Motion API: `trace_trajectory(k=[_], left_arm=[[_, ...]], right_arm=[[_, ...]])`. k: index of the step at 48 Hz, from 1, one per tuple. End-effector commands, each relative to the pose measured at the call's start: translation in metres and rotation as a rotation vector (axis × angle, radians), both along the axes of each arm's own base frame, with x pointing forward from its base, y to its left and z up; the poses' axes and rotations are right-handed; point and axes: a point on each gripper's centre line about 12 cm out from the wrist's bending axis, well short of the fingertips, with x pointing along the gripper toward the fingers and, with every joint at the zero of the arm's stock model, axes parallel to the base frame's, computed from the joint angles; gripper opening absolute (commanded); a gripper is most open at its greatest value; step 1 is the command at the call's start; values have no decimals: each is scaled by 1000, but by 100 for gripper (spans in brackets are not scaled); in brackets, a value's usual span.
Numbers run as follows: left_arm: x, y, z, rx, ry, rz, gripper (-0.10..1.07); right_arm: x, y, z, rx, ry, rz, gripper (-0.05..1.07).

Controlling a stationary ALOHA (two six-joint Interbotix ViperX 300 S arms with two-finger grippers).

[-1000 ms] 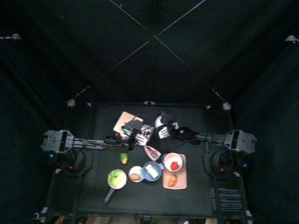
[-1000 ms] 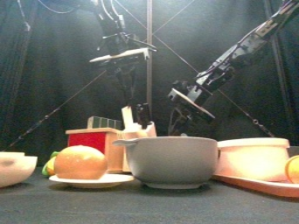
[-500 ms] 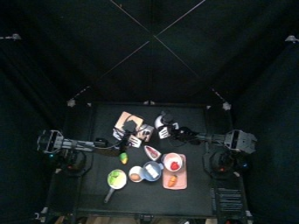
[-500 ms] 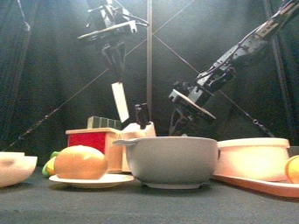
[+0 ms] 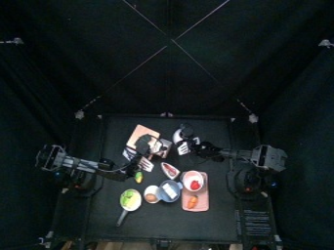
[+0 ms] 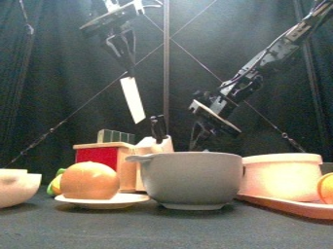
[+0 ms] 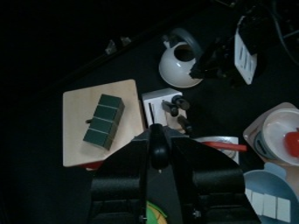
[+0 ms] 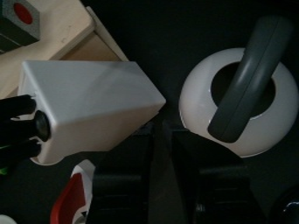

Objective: Grab cleaver with both hands

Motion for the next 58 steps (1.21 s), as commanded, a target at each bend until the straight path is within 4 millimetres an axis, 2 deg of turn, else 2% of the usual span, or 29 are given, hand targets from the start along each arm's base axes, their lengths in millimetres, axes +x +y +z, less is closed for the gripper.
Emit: trace_trajectory(k=[1,12,22,35,46,53,58], left_arm=[[-6,-8,15,35,-48,-48,55],[-22,-26,15,76,-103,-181,55],[-30,-33,-1,79,-135,-323,55],[-46,-43,-18,168,-236,-615,55],[-47,-46,-52,137,-238,-794,55],[-46,-48,-61,175,-230,-896,55],[-45,-49,-63,207,-220,-939,55]], right_arm=[[-3,3,24,-27,-56,11,59],[-18,26,46,-63,-103,65,59],[-39,50,61,-93,-147,129,59],[-65,97,71,-184,-210,375,59],[-78,130,94,-230,-317,542,59],[-83,143,105,-235,-373,610,59],[-84,153,100,-201,-385,658,59]])
